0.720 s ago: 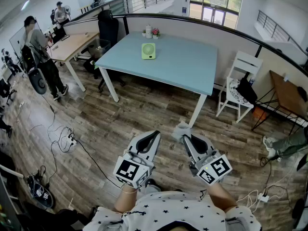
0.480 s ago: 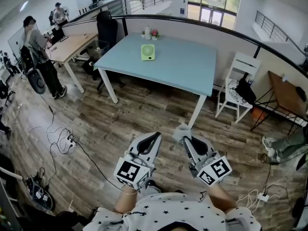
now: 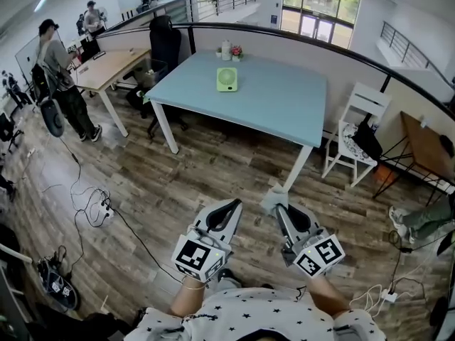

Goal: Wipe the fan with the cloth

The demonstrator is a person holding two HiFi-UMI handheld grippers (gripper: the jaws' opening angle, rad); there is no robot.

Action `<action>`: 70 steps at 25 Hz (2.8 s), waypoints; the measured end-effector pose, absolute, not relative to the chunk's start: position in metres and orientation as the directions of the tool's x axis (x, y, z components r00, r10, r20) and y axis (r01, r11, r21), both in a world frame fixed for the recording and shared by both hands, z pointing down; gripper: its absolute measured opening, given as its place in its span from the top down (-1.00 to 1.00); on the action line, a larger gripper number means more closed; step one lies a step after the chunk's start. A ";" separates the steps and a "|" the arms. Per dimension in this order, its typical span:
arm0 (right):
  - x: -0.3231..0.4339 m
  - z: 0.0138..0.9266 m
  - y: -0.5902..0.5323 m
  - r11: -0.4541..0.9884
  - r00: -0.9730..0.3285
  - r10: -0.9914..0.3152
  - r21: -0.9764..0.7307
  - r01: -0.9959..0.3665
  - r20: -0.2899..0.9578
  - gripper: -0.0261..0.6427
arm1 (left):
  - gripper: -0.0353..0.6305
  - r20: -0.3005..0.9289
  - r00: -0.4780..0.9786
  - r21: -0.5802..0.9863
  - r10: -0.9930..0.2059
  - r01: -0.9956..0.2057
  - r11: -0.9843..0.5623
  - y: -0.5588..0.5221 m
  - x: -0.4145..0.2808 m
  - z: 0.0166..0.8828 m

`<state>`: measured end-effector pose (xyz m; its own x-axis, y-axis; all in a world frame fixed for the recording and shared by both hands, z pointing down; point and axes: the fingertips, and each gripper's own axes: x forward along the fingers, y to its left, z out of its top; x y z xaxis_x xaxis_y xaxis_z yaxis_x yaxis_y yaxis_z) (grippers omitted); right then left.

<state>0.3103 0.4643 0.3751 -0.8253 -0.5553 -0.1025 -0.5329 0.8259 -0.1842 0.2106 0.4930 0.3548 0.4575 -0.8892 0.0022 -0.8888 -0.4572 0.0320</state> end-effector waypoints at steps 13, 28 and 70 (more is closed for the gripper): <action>0.240 0.379 0.449 0.838 -0.842 -0.532 -0.194 -0.510 -0.086 0.85 | 0.80 0.013 0.406 0.039 -0.914 -0.913 -0.405 0.492 0.135 0.365; 0.193 0.391 0.443 0.830 -0.838 -0.545 -0.162 -0.534 -0.026 0.84 | 0.80 0.006 0.431 0.073 -0.902 -0.900 -0.429 0.483 0.095 0.378; 0.173 0.395 0.196 0.889 -0.904 -0.420 -0.235 -0.392 -0.079 0.84 | 0.80 0.051 0.265 0.040 -0.963 -0.964 -0.264 0.252 0.078 0.375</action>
<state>0.1729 0.1956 0.3950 -0.9042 -0.4197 -0.0793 -0.3923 0.8894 -0.2347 0.0779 0.2517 0.3748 0.2654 -0.9628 0.0512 -0.9638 -0.2635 0.0398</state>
